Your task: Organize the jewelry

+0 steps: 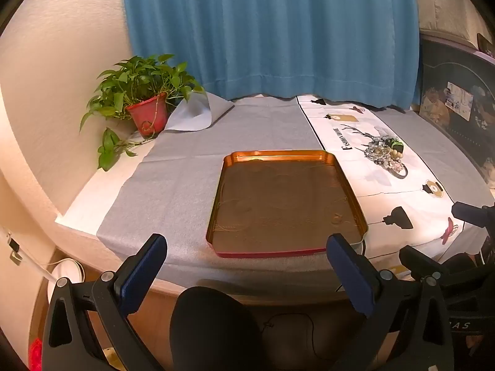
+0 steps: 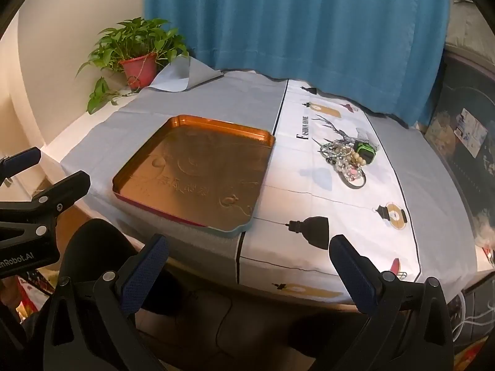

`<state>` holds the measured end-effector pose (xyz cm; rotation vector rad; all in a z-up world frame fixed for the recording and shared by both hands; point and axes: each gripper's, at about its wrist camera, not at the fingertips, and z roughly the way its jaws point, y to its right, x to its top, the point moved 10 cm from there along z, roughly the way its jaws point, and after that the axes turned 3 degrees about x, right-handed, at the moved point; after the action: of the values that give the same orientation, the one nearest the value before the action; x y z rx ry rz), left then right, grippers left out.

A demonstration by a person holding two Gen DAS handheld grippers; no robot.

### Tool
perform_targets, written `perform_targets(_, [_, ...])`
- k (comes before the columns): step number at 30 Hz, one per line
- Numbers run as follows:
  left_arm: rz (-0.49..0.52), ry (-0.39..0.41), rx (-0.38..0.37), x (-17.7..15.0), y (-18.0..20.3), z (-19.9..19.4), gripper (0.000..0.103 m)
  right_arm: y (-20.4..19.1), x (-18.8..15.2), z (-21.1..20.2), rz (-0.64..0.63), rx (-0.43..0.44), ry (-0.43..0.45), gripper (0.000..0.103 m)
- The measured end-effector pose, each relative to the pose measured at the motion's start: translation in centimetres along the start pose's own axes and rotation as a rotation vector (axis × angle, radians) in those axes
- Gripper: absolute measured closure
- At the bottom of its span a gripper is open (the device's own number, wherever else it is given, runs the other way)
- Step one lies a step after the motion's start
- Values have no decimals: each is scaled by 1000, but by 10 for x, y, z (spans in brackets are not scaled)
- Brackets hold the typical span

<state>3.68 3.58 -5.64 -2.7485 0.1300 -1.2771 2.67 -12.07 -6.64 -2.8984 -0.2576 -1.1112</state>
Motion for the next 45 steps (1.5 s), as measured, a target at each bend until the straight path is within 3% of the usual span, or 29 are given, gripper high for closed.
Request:
perform_targets(36, [-2,-12,3,-12,-10,-8,0,-5,-5,1,-13,-6,-10,0])
perform_targets(45, [4,-22,5,-17,-12,-5,0,-11,-7,7,15,25,19,0])
